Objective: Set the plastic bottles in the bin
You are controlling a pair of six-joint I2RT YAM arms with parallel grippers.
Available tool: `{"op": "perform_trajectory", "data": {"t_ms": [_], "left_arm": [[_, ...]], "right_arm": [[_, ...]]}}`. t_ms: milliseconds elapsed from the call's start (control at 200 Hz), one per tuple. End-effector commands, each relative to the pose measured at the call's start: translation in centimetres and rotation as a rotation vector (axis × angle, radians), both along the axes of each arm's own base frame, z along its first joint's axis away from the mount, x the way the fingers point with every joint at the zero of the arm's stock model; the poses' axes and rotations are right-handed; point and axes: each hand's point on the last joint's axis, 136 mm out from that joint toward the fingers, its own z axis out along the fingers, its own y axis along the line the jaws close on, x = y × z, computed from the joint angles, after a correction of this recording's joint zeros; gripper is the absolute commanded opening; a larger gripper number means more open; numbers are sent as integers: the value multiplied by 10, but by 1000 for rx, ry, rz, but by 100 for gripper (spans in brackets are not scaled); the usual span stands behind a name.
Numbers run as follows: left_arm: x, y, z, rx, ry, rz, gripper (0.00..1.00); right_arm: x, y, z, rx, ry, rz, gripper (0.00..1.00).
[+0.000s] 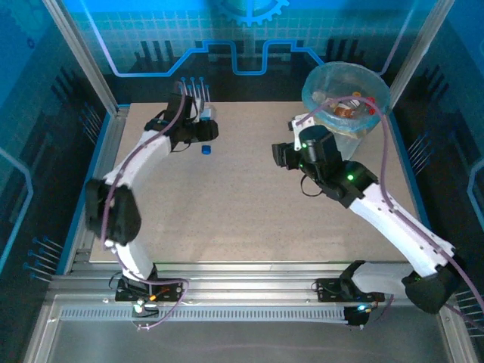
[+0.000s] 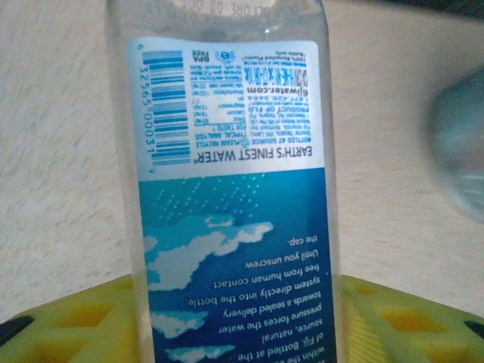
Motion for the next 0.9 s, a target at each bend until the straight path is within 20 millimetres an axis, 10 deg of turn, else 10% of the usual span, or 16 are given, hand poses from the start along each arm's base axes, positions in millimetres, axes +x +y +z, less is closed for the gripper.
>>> {"op": "perform_trajectory", "data": {"t_ms": [0, 320, 895], "left_arm": [[-34, -42, 54, -57, -199, -195, 56], [-153, -103, 123, -118, -575, -549, 55], [-232, -119, 127, -211, -697, -749, 51]], "right_arm": [[-17, -11, 17, 60, -29, 0, 69], [-66, -10, 64, 359, -166, 193, 69], [-119, 15, 99, 532, -260, 497, 73]]}}
